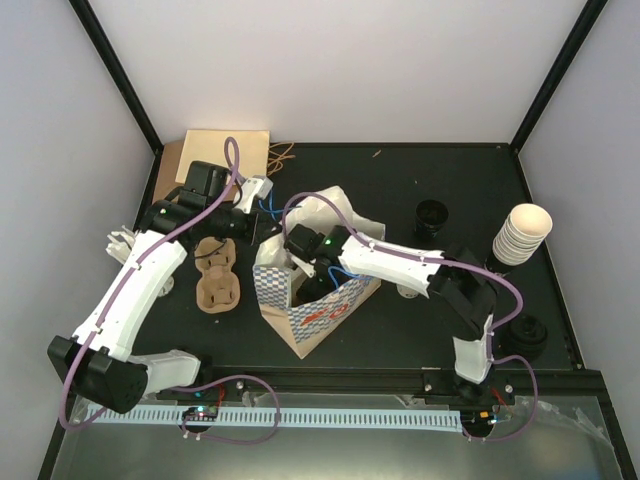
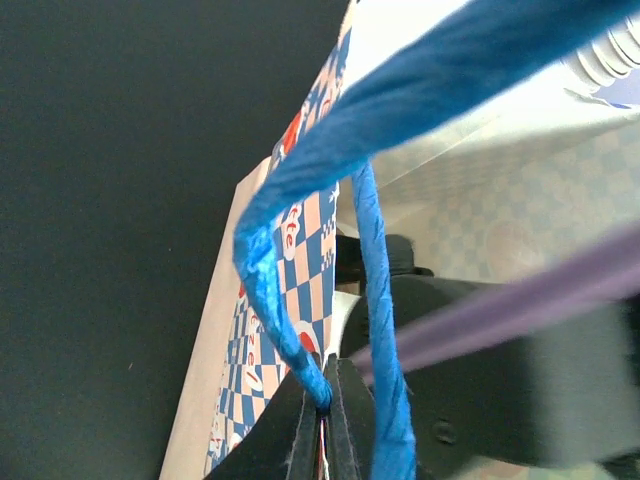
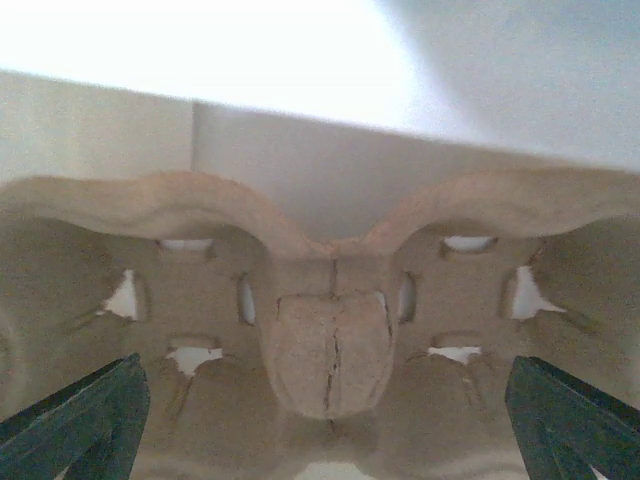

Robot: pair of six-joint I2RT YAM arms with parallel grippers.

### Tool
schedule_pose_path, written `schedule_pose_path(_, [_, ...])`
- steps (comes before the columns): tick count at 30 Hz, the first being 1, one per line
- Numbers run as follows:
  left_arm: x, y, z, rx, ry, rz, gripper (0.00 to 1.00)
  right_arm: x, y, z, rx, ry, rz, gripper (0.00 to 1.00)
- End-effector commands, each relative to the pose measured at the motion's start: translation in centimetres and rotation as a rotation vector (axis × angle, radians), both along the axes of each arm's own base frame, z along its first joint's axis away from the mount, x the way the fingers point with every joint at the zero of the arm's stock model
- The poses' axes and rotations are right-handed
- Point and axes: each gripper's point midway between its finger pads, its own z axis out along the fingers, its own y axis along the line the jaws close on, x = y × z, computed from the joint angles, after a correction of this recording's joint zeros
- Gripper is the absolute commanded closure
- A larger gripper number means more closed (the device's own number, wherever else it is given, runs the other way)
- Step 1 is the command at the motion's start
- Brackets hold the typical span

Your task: Pack the takeout coffee

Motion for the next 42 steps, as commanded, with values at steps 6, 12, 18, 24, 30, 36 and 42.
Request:
schedule_pose_path(6, [0.6, 0.7, 0.3, 0.047, -0.036, 0.018, 0.97, 2.2, 0.8, 10.1, 0.145, -0.171, -0.012, 0.00])
schedule_pose_path(12, [1.7, 0.8, 0.9, 0.064, -0.057, 0.039, 0.97, 5.4, 0.5, 17.8, 0.263, -0.340, -0.090, 0.00])
schedule_pose_path(18, [4.5, 0.7, 1.2, 0.066, -0.083, 0.080, 0.98, 9.2, -2.8, 26.6, 0.395, -0.555, -0.270, 0.00])
schedule_pose_path(24, [8.5, 1.9, 1.8, 0.088, -0.097, 0.152, 0.99, 11.5, -9.0, 32.3, 0.512, -0.721, -0.478, 0.00])
schedule_pose_path(30, [12.9, 3.8, 2.0, 0.095, -0.097, 0.236, 0.98, 12.0, -14.9, 32.8, 0.536, -0.730, -0.678, 0.00])
schedule_pose_path(36, [17.0, 5.2, 1.1, 0.059, -0.061, 0.298, 0.98, 9.9, -16.6, 27.8, 0.488, -0.598, -0.752, 0.00])
schedule_pose_path(42, [19.0, 6.7, 1.5, 0.047, -0.072, 0.359, 0.97, 7.3, -17.2, 23.4, 0.483, -0.492, -0.776, 0.00])
